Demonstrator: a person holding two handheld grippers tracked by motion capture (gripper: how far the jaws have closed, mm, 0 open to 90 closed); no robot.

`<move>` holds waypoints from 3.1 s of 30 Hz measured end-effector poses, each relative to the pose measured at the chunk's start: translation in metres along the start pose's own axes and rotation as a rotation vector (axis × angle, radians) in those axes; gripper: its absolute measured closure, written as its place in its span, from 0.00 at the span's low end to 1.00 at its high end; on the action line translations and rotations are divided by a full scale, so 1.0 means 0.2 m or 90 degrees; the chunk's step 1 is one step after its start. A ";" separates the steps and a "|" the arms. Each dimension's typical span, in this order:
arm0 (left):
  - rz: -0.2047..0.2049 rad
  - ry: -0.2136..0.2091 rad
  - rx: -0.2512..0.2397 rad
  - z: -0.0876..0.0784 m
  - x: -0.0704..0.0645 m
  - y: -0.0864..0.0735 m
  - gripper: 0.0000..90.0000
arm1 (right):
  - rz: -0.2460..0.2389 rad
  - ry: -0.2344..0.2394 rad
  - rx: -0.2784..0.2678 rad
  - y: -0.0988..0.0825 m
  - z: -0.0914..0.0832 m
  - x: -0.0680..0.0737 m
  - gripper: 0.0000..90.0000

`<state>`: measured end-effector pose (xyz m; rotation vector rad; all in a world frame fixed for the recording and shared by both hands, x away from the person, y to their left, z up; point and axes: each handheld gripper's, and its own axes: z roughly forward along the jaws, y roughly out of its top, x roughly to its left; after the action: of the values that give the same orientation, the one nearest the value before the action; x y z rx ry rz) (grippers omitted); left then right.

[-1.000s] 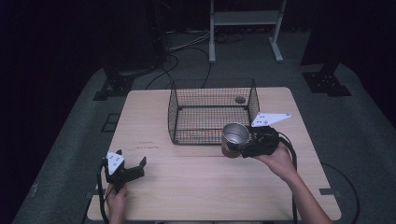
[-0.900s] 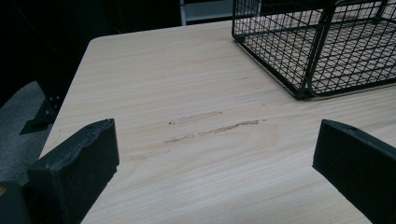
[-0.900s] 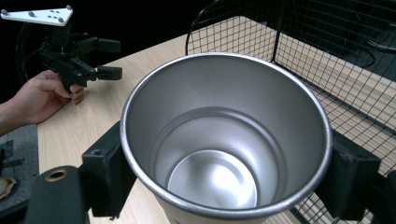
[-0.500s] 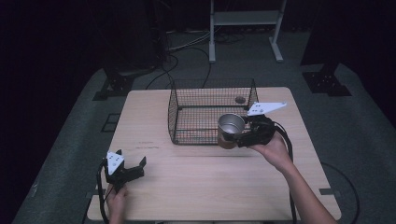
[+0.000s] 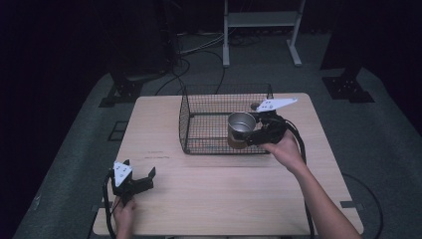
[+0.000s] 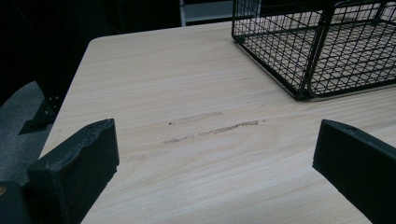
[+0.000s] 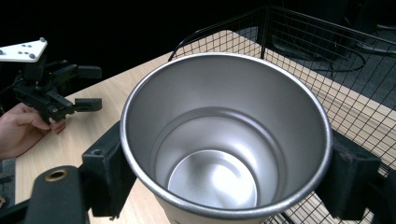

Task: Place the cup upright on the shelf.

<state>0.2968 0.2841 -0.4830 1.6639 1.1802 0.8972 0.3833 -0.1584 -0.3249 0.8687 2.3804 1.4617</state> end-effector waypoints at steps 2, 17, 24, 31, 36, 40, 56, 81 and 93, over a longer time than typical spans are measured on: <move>0.000 0.000 0.000 0.00 0.00 0.00 0.00 | 0.000 -0.001 0.001 0.01 0.01 0.00 0.20; -0.001 0.000 -0.001 0.00 0.00 0.00 0.00 | 0.001 -0.023 0.011 0.11 0.08 -0.06 0.20; -0.002 0.000 -0.001 0.00 0.00 0.00 0.00 | 0.009 -0.034 0.015 0.14 0.11 -0.09 0.20; -0.003 0.000 -0.001 0.00 0.00 0.00 0.00 | 0.018 -0.045 0.022 0.18 0.16 -0.12 0.20; -0.002 0.000 0.000 0.00 0.00 0.00 0.00 | 0.013 -0.051 0.028 0.20 0.19 -0.12 0.20; -0.003 -0.001 -0.001 0.00 0.01 0.00 0.00 | 0.012 -0.053 0.031 0.24 0.22 -0.13 0.20; -0.011 -0.002 -0.006 0.00 0.01 0.00 0.00 | 0.023 -0.061 0.052 0.32 0.34 -0.18 0.20; -0.009 -0.003 -0.003 -0.01 0.01 0.00 0.00 | 0.054 -0.088 0.083 0.26 0.53 -0.29 0.20; -0.012 -0.004 -0.005 -0.01 0.01 0.00 0.00 | 0.067 -0.094 0.107 0.21 0.60 -0.34 0.20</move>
<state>0.2957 0.2857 -0.4827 1.6461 1.1850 0.8833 0.5092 -0.0950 -0.3543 1.1167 2.4038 1.1981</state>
